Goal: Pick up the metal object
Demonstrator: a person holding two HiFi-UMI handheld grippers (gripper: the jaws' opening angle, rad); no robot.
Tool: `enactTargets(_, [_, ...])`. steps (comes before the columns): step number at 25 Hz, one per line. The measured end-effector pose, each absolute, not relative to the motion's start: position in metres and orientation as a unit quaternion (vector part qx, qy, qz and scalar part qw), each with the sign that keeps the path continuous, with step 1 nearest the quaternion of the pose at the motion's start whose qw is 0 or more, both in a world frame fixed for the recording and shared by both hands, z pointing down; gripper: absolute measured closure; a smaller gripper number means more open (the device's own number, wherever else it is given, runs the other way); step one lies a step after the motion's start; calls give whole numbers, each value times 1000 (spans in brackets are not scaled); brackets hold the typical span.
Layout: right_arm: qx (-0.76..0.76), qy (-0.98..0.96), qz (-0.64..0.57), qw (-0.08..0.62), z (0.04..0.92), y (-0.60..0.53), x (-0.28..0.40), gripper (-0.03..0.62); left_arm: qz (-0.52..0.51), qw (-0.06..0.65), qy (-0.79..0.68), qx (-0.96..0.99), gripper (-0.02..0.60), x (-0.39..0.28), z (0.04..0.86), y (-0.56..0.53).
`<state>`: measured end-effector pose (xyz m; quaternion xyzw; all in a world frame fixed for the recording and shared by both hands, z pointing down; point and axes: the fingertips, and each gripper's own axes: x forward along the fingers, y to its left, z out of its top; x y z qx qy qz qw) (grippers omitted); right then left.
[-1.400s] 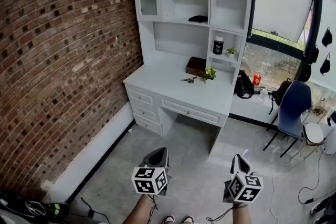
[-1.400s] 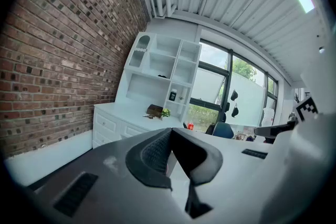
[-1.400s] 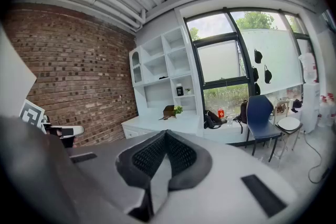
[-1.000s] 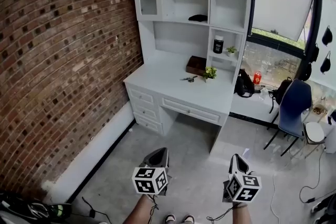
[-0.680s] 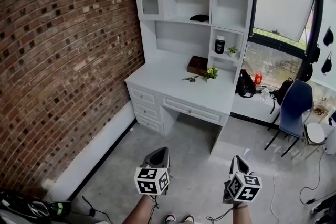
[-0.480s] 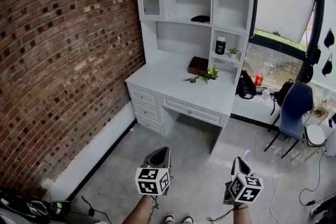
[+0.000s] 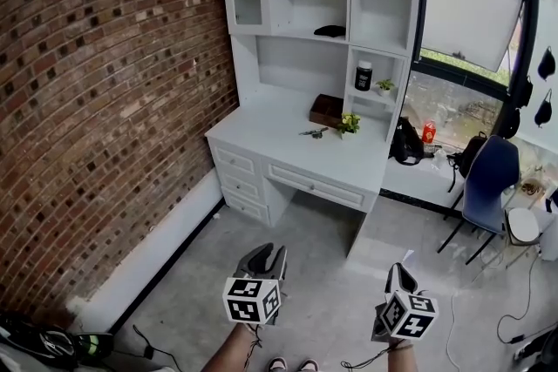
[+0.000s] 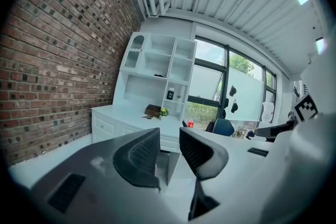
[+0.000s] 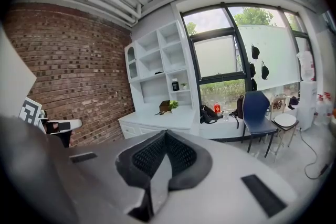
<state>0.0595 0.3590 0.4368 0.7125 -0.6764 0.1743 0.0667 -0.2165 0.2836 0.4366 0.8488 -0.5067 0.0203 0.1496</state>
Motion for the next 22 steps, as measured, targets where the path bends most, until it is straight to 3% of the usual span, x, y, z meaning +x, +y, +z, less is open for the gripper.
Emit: enactTargets(22, [694, -693, 190, 56, 448, 328, 106, 592, 29, 160, -548, 820, 471, -187, 450, 267])
